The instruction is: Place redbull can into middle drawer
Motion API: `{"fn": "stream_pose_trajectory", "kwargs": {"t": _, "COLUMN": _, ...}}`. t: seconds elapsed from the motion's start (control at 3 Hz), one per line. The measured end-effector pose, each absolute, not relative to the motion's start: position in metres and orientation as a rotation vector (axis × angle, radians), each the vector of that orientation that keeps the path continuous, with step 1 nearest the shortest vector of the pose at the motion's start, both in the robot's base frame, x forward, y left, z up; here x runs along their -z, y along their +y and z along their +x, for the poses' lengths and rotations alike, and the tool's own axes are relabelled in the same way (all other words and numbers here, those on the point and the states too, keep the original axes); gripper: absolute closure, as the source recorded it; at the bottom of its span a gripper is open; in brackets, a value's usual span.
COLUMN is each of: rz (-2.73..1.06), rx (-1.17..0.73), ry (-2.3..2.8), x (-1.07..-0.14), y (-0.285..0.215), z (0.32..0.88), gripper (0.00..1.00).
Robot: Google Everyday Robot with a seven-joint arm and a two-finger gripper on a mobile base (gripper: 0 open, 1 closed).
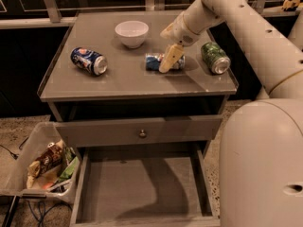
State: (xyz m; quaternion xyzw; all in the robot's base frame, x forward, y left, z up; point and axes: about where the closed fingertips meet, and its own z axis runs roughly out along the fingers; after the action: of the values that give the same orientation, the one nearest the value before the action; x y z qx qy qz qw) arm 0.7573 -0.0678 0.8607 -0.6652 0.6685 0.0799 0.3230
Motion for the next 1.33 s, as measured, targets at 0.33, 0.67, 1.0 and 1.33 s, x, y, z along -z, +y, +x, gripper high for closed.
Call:
{"fn": "stream_pose_trajectory", "kwargs": {"t": 0.33, "rz": -1.746, "rx": -0.21, "ry": 1.754, "x": -0.8605, "y": -0.0676, "z": 0.7573, "gripper": 0.41}}
{"fn": "stream_pose_trajectory", "kwargs": {"t": 0.67, "rz": -1.746, "rx": -0.21, "ry": 1.754, "x": -0.8605, "y": -0.0676, "z": 0.7573, "gripper": 0.64}}
{"fn": "stream_pose_trajectory", "kwargs": {"t": 1.0, "rz": -1.746, "rx": -0.21, "ry": 1.754, "x": -0.8605, "y": -0.0675, "z": 0.7573, "gripper": 0.87}}
{"fn": "stream_pose_trajectory", "kwargs": {"t": 1.33, "rz": -1.746, "rx": -0.21, "ry": 1.754, "x": -0.8604, "y": -0.0675, "z": 0.7573, "gripper": 1.0}}
